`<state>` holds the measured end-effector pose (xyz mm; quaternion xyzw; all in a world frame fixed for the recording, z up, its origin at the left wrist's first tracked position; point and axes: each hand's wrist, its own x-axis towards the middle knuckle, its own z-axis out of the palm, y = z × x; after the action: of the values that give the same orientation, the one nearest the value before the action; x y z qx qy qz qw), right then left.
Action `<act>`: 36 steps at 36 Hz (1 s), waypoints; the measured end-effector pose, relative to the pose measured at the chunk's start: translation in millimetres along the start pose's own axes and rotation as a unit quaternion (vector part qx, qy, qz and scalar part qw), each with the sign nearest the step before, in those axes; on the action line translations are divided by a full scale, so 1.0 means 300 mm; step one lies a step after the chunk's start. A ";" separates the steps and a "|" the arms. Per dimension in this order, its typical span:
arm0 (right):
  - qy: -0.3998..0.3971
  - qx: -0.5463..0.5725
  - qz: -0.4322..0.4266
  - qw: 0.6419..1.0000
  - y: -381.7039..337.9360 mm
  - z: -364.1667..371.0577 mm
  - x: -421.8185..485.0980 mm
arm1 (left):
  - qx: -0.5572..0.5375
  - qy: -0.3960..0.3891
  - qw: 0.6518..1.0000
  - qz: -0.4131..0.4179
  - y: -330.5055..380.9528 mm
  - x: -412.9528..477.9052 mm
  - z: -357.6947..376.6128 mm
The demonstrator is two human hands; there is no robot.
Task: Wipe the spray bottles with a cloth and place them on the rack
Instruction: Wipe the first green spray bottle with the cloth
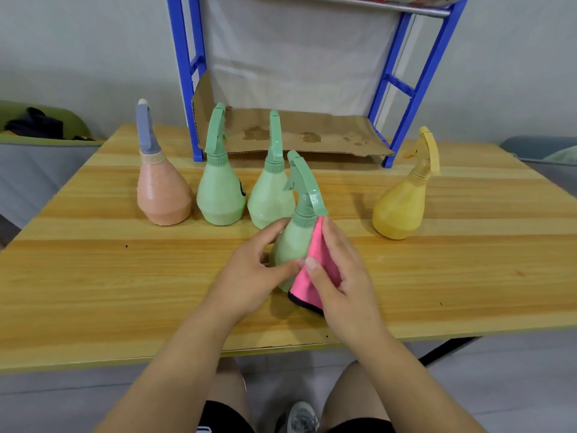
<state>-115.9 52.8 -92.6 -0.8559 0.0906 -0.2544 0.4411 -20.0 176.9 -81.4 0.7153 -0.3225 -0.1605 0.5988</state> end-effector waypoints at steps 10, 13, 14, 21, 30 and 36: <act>0.018 0.132 -0.006 0.991 -0.046 0.004 0.009 | -0.098 -0.022 0.995 0.010 0.003 -0.009 -0.005; 0.030 0.151 -0.017 0.988 -0.067 -0.004 0.026 | -0.134 -0.015 0.991 0.010 0.028 -0.004 -0.009; 0.032 0.160 -0.021 0.986 -0.075 -0.009 0.032 | -0.133 -0.014 0.991 0.015 0.039 -0.001 -0.013; 0.081 0.192 -0.062 0.976 -0.141 -0.032 0.064 | -0.123 0.037 0.991 0.041 0.107 0.010 -0.027; 0.004 0.271 -0.008 0.962 -0.201 -0.090 0.102 | -0.230 -0.030 0.972 0.033 0.141 -0.012 -0.062; 0.060 0.176 -0.037 0.982 -0.186 -0.037 0.104 | -0.241 0.027 0.970 0.028 0.144 -0.006 -0.042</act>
<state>-98.9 66.3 -31.3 -0.7509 0.0385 -0.3331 0.5690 -25.3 184.3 -37.3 0.5442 -0.2779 -0.1970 0.7667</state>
